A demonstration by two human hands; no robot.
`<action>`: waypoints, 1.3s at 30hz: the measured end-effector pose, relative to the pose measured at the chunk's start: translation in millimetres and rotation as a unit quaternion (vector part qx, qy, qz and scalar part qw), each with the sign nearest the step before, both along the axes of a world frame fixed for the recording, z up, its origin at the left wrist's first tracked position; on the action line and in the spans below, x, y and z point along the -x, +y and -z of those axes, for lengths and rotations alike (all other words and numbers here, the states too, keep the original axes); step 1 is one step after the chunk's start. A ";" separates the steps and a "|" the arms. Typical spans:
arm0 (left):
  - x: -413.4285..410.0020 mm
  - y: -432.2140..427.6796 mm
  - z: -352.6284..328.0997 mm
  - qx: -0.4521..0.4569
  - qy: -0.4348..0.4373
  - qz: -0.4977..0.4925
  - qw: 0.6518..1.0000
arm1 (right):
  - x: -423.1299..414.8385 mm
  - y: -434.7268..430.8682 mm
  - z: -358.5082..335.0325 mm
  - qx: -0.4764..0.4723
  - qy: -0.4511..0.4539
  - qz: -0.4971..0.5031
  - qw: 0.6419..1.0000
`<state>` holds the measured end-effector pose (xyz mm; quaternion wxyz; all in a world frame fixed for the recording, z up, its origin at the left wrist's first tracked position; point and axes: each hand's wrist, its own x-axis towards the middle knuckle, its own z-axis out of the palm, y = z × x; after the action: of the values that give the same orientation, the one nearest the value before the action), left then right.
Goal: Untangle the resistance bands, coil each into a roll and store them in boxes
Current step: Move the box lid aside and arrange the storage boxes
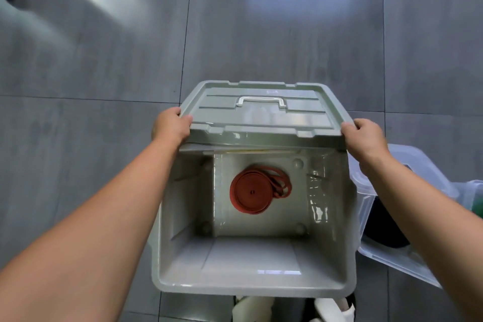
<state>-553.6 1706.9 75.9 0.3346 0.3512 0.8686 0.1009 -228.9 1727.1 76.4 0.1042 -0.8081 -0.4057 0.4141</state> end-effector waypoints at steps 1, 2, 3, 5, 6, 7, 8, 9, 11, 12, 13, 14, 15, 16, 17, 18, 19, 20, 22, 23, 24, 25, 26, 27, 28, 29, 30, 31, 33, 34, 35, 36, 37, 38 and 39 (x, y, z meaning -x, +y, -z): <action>0.3 -5.5 -0.6 -0.018 0.006 -0.010 1.000 | 0.6 -3.6 -0.2 -0.024 -0.012 -0.005 1.000; 0.9 -12.1 -3.0 -0.040 0.003 -0.027 0.999 | 0.9 -9.2 -3.4 -0.042 -0.017 -0.006 0.999; 2.3 -19.5 -6.5 -0.066 -0.009 -0.050 0.997 | 0.8 -15.6 -7.2 -0.058 -0.011 -0.006 0.998; 3.5 -39.7 -18.9 -0.116 -0.030 -0.085 0.989 | -1.1 -34.4 -17.2 -0.092 0.013 -0.006 0.996; 1.6 -54.0 -28.6 -0.141 -0.030 -0.091 0.985 | -1.4 -47.8 -23.9 -0.104 0.026 -0.007 0.994; -0.3 -70.4 -38.1 -0.161 -0.030 -0.093 0.982 | -1.7 -64.1 -30.8 -0.113 0.040 -0.004 0.993; -3.7 -89.4 -47.2 -0.175 -0.035 -0.096 0.979 | -1.2 -82.7 -38.3 -0.123 0.049 0.008 0.991; -8.0 -110.6 -55.6 -0.176 -0.039 -0.100 0.978 | -1.4 -104.2 -45.3 -0.129 0.051 0.022 0.990; -19.0 -157.4 -65.8 -0.159 -0.050 -0.120 0.979 | -1.2 -150.5 -58.6 -0.135 0.042 0.052 0.989; -24.6 -180.4 -67.7 -0.148 -0.049 -0.130 0.979 | -1.0 -173.4 -62.5 -0.134 0.035 0.063 0.988; -28.6 -201.3 -66.1 -0.134 -0.041 -0.134 0.981 | -0.7 -194.9 -64.9 -0.132 0.023 0.065 0.989; -31.9 -219.2 -63.9 -0.118 -0.030 -0.136 0.983 | -1.0 -212.8 -62.9 -0.128 0.007 0.060 0.990; -33.4 -234.4 -59.9 -0.101 -0.024 -0.140 0.985 | -0.6 -228.6 -59.7 -0.114 -0.012 0.052 0.992; -34.8 -248.1 -56.1 -0.082 -0.025 -0.145 0.986 | -0.8 -241.9 -55.0 -0.097 -0.033 0.038 0.994; -34.7 -260.9 -51.5 -0.070 -0.026 -0.144 0.987 | -1.0 -252.6 -50.0 -0.084 -0.051 0.023 0.995; -36.0 -271.4 -48.9 -0.060 -0.026 -0.143 0.988 | -0.7 -260.1 -47.0 -0.079 -0.059 0.011 0.995; -37.0 -280.4 -46.1 -0.058 -0.026 -0.143 0.988 | -0.9 -263.8 -45.6 -0.075 -0.063 0.010 0.995; -36.7 -286.7 -41.7 -0.059 -0.032 -0.143 0.987 | -2.3 -264.9 -42.2 -0.075 -0.059 0.008 0.995; -34.0 -287.3 -30.5 -0.082 -0.059 -0.160 0.982 | -11.8 -258.5 -35.1 -0.076 -0.055 -0.019 0.995; -29.3 -283.9 -22.0 -0.101 -0.071 -0.164 0.979 | -17.7 -252.3 -30.3 -0.078 -0.041 -0.029 0.996; -21.6 -276.7 -13.5 -0.111 -0.085 -0.168 0.976 | -21.0 -243.8 -24.4 -0.095 -0.019 -0.033 0.995; -14.5 -268.0 -6.3 -0.116 -0.106 -0.168 0.973 | -22.4 -235.2 -20.0 -0.104 0.016 -0.025 0.994; -6.4 -257.6 -0.8 -0.111 -0.131 -0.170 0.970 | -24.6 -224.3 -15.5 -0.115 0.058 -0.019 0.992; 1.0 -246.2 4.4 -0.102 -0.165 -0.177 0.965 | -26.4 -213.3 -11.4 -0.108 0.090 -0.006 0.990; 6.3 -235.9 5.9 -0.084 -0.209 -0.192 0.955 | -26.6 -204.2 -5.4 -0.082 0.137 0.004 0.987; 10.8 -229.2 5.6 -0.065 -0.261 -0.192 0.944 | -26.3 -196.9 -1.2 -0.049 0.191 0.016 0.980; 15.7 -223.4 5.3 -0.050 -0.302 -0.183 0.934 | -26.5 -193.1 2.2 -0.034 0.234 0.030 0.971; 19.8 -219.4 5.5 -0.041 -0.327 -0.166 0.929 | -27.9 -191.5 5.0 -0.030 0.267 0.044 0.962; 22.1 -219.5 9.2 -0.041 -0.349 -0.158 0.923 | -32.1 -191.7 11.9 -0.020 0.317 0.063 0.946; 24.6 -221.8 14.1 -0.040 -0.358 -0.161 0.919 | -34.1 -193.3 13.1 -0.005 0.337 0.069 0.939; 26.0 -220.5 13.6 -0.042 -0.356 -0.160 0.920 | -34.2 -193.1 13.6 0.004 0.353 0.070 0.933; 28.7 -218.0 13.5 -0.049 -0.335 -0.150 0.929 | -33.0 -192.7 13.2 0.004 0.365 0.065 0.929; 31.7 -216.6 13.2 -0.062 -0.303 -0.137 0.941 | -30.9 -193.7 11.1 -0.006 0.370 0.061 0.927; 36.1 -214.9 13.8 -0.074 -0.255 -0.128 0.956 | -30.1 -195.2 15.1 -0.023 0.342 0.038 0.939; 38.3 -213.6 12.5 -0.087 -0.210 -0.128 0.965 | -28.7 -196.6 18.0 -0.041 0.291 -0.001 0.956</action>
<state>-591.9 1493.3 63.4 0.4616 0.2357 0.8047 0.2895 -200.2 1530.5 58.4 0.2506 -0.6473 -0.3748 0.6146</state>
